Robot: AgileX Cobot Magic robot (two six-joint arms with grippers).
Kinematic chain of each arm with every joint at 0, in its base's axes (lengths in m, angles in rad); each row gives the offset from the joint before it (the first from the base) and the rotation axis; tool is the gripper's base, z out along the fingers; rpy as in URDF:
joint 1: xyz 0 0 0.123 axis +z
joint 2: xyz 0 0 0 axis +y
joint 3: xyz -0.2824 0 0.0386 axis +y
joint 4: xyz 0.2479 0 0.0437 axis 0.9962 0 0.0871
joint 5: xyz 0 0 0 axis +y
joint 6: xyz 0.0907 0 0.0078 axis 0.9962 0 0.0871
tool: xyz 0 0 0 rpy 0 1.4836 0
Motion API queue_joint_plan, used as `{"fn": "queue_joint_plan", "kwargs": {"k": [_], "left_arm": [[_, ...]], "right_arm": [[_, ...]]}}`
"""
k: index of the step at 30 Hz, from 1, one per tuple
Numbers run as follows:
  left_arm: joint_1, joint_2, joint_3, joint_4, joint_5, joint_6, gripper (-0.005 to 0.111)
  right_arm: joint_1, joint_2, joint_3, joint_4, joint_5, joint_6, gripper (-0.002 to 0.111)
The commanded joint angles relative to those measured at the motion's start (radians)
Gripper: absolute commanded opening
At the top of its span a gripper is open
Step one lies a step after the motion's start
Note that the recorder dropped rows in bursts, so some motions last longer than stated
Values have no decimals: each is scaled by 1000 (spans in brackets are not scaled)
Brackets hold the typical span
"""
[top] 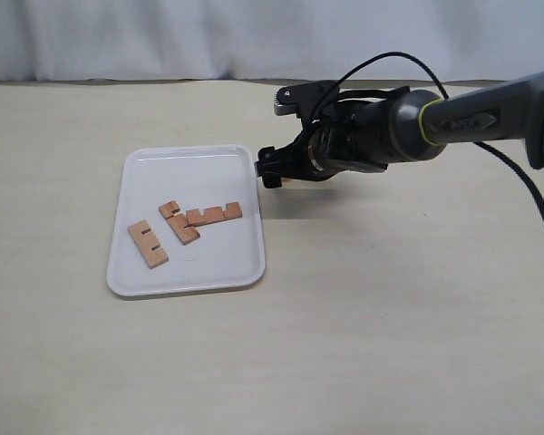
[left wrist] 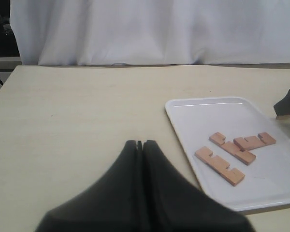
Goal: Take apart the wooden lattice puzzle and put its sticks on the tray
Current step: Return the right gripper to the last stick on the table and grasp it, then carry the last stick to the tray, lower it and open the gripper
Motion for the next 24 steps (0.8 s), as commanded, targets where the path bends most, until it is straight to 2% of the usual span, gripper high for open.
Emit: {"fn": "queue_joint_plan", "kwargs": {"k": [1,5,9,14,16,17,19,23,24], "left_arm": [[0,-1,3,1,-9,-2,0],[0,-1,3,1,-9,-2,0],[0,-1,3,1,-9,-2,0],[0,-1,3,1,-9,-2,0],[0,-1,3,1,-9,-2,0],[0,-1,3,1,-9,-2,0],[0,-1,3,1,-9,-2,0],[0,-1,3,1,-9,-2,0],[0,-1,3,1,-9,-2,0]], "right_arm": [[-6,-3,-4,-12,2,9,97],[-6,1,-4,-12,1,23,93],[-6,16,-4,-12,-6,27,82],[-6,22,-4,-12,-55,27,80],[-6,22,-4,-12,-55,32,76],[-6,22,-7,-12,-52,32,72],[-6,20,-9,-12,-44,32,53],[-3,9,-9,-12,-17,32,4],[-1,0,-9,-12,-4,25,5]]}}
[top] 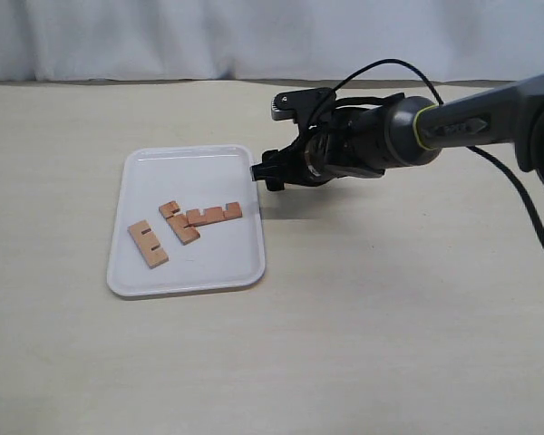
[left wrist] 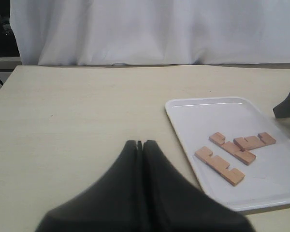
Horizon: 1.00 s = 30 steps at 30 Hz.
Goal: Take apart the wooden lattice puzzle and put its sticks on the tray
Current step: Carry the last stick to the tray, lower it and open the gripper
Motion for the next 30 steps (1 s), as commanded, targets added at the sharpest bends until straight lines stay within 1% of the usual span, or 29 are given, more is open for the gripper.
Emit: {"fn": "queue_joint_plan", "kwargs": {"k": [1,4,7,12,19,25,26,28,30], "left_arm": [[0,-1,3,1,-9,-2,0],[0,-1,3,1,-9,-2,0],[0,-1,3,1,-9,-2,0],[0,-1,3,1,-9,-2,0],[0,-1,3,1,-9,-2,0],[0,-1,3,1,-9,-2,0],[0,-1,3,1,-9,-2,0],[0,-1,3,1,-9,-2,0],[0,-1,3,1,-9,-2,0]], "right_arm": [[1,-30,-5,-7,47,-6,5],[11,-75,-3,-7,76,-21,5],[36,-126,-3,-7,60,-37,5],[100,-173,-12,-2,-57,-25,5],[209,-95,-68,0,-95,-25,5],[265,6,-125,0,-90,-5,6],[267,10,-134,0,-82,15,9],[279,20,-154,0,-46,57,21],[289,20,-162,0,0,70,40]]}}
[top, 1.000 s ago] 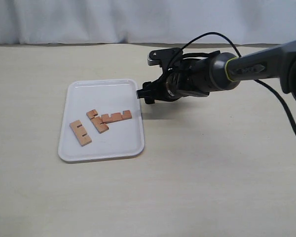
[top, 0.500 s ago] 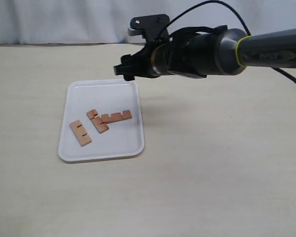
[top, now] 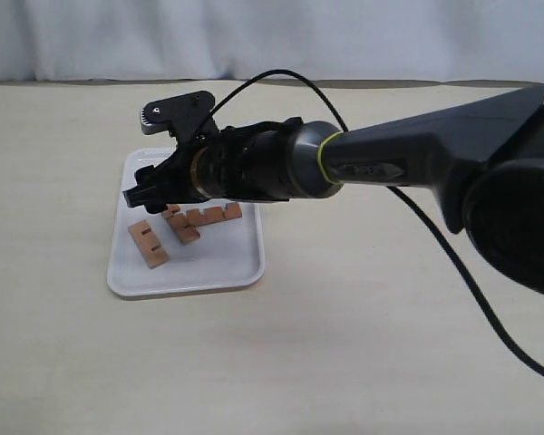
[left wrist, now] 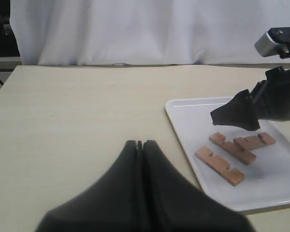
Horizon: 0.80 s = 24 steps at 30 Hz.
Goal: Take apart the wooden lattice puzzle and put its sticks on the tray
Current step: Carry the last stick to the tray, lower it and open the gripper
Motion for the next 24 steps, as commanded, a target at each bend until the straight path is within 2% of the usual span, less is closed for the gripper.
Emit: {"fn": "queue_joint_plan", "kwargs": {"k": [1,2,3,6,11,15,18,20,23,24], "left_arm": [[0,-1,3,1,-9,-2,0],[0,-1,3,1,-9,-2,0],[0,-1,3,1,-9,-2,0],[0,-1,3,1,-9,-2,0],[0,-1,3,1,-9,-2,0],[0,-1,3,1,-9,-2,0],[0,-1,3,1,-9,-2,0],[0,-1,3,1,-9,-2,0],[0,-1,3,1,-9,-2,0],[0,-1,3,1,-9,-2,0]], "right_arm": [[18,-3,-29,-1,89,51,52],[18,-3,-29,-1,94,51,63],[23,-6,-29,-1,96,51,79],[45,-17,-29,-1,101,30,108],[90,-62,-29,-1,121,-31,110],[130,-108,-29,13,292,-132,110],[147,-142,-29,112,409,-344,107],[153,-152,-29,178,501,-459,97],[153,-154,-29,180,667,-570,68],[153,-154,-27,184,725,-635,50]]}}
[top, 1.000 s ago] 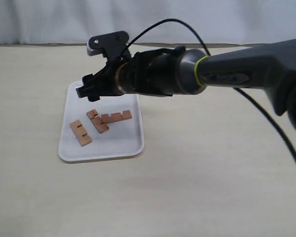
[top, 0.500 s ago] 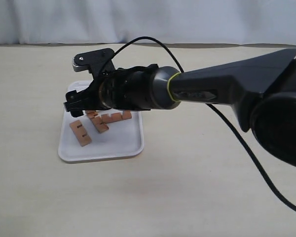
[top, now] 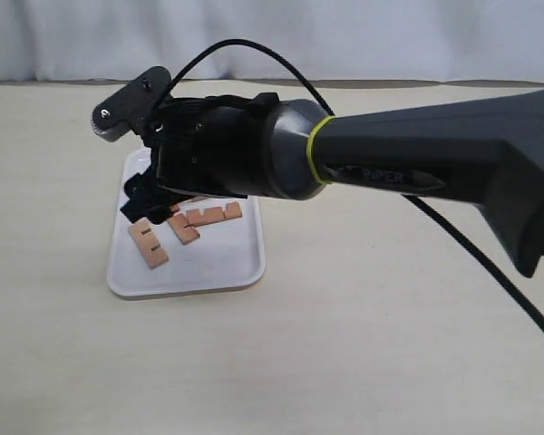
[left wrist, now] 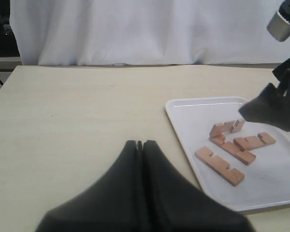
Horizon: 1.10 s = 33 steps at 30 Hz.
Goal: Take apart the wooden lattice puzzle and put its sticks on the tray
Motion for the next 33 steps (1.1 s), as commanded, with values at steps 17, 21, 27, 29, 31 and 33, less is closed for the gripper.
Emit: {"fn": "queue_joint_plan", "kwargs": {"k": [17,21,27,29,31,33], "left_arm": [[0,-1,3,-1,-9,-2,0],[0,-1,3,-1,-9,-2,0],[0,-1,3,-1,-9,-2,0],[0,-1,3,-1,-9,-2,0],[0,-1,3,-1,-9,-2,0],[0,-1,3,-1,-9,-2,0]], "right_arm": [[-436,-311,134,799,420,-733,4],[-623,-529,351,816,312,-728,4],[-784,-980,745,756,-66,-714,4],[-801,-1133,842,743,-184,-680,4],[-801,-1237,881,734,-229,-658,4],[-801,-1330,896,734,-234,-658,4]]}}
